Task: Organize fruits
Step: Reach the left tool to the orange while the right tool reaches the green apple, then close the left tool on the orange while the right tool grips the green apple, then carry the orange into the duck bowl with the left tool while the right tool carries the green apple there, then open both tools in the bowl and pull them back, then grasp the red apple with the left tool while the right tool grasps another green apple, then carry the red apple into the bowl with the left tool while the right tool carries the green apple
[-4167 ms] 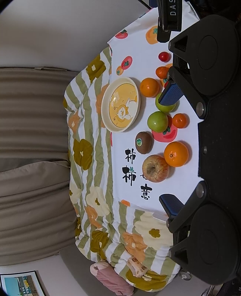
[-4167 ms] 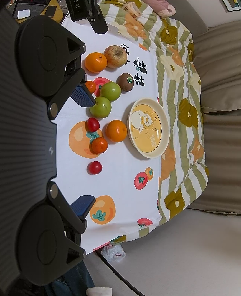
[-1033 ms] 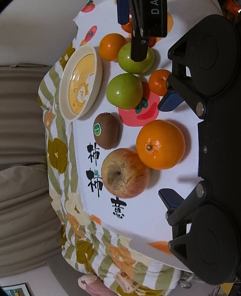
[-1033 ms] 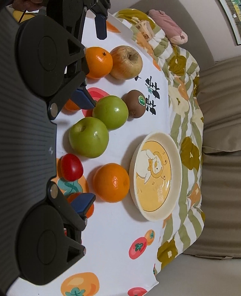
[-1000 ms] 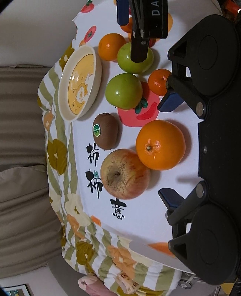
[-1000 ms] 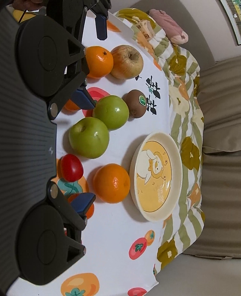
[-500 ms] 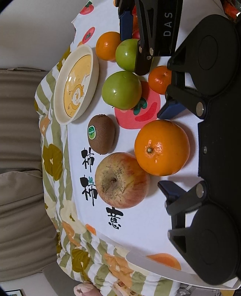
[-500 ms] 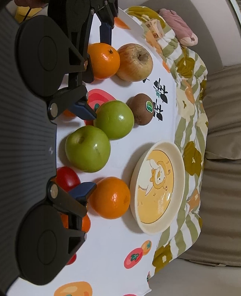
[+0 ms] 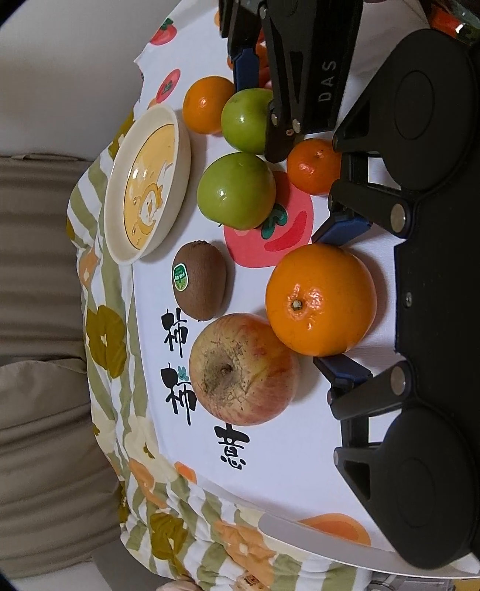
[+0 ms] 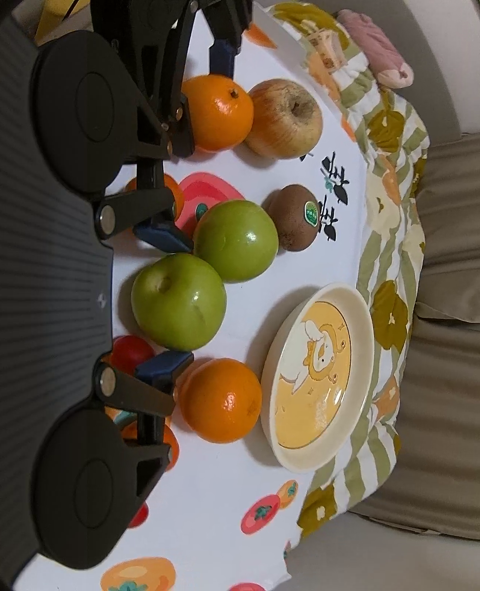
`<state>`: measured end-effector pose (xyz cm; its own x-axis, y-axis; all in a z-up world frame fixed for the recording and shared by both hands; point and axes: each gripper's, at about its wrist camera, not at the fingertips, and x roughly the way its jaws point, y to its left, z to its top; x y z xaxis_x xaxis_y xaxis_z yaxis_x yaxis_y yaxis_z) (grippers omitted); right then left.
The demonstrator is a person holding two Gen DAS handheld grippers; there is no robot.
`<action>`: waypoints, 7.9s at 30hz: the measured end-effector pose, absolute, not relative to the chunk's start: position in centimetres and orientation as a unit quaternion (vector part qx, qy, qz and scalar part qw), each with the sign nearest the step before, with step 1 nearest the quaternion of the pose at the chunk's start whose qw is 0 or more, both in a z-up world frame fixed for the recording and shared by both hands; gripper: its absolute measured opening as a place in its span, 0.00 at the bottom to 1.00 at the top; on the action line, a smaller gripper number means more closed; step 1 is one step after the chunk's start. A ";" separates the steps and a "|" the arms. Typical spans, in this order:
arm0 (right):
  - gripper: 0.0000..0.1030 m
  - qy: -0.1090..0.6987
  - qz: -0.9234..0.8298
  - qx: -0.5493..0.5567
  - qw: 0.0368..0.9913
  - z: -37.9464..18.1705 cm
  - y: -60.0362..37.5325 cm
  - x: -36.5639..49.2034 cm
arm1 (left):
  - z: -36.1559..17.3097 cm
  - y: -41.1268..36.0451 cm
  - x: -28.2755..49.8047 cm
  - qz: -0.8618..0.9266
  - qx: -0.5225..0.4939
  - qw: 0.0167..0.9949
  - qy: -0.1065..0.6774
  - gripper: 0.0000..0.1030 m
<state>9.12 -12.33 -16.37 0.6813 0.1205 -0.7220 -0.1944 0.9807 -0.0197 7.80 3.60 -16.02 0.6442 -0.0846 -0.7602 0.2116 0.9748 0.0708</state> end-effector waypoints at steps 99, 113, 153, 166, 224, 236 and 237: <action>0.69 0.379 0.217 -0.157 0.886 -13.8 -23.1 31.2 | -10.3 -7.9 23.3 -0.029 0.108 0.899 0.423 0.93; 1.00 0.334 0.184 -0.183 0.906 -13.1 -23.2 28.6 | -9.6 -7.0 21.2 0.004 0.090 0.904 0.419 0.93; 1.00 0.370 0.053 -0.005 0.928 -2.8 -19.7 9.6 | -1.9 1.6 4.7 -0.067 0.054 0.942 0.323 0.99; 1.00 0.357 0.005 0.020 0.934 -6.7 -13.3 7.1 | -7.1 7.2 6.2 -0.106 0.139 0.935 0.308 1.00; 0.71 0.427 0.025 0.052 0.902 -15.6 -8.3 13.7 | -14.9 8.9 12.2 -0.173 0.137 0.892 0.394 0.75; 0.71 0.413 0.027 0.064 0.908 -11.9 -10.5 12.6 | -11.0 8.4 11.0 -0.150 0.105 0.905 0.383 0.75; 0.71 0.412 0.027 0.065 0.909 -11.5 -10.8 12.4 | -10.5 8.1 10.9 -0.149 0.103 0.906 0.384 0.75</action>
<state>12.41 -10.85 -11.52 0.6592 0.1029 -0.7449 0.0038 0.9901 0.1401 10.94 8.13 -10.53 0.6614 -0.1904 -0.7255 0.3488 0.9344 0.0728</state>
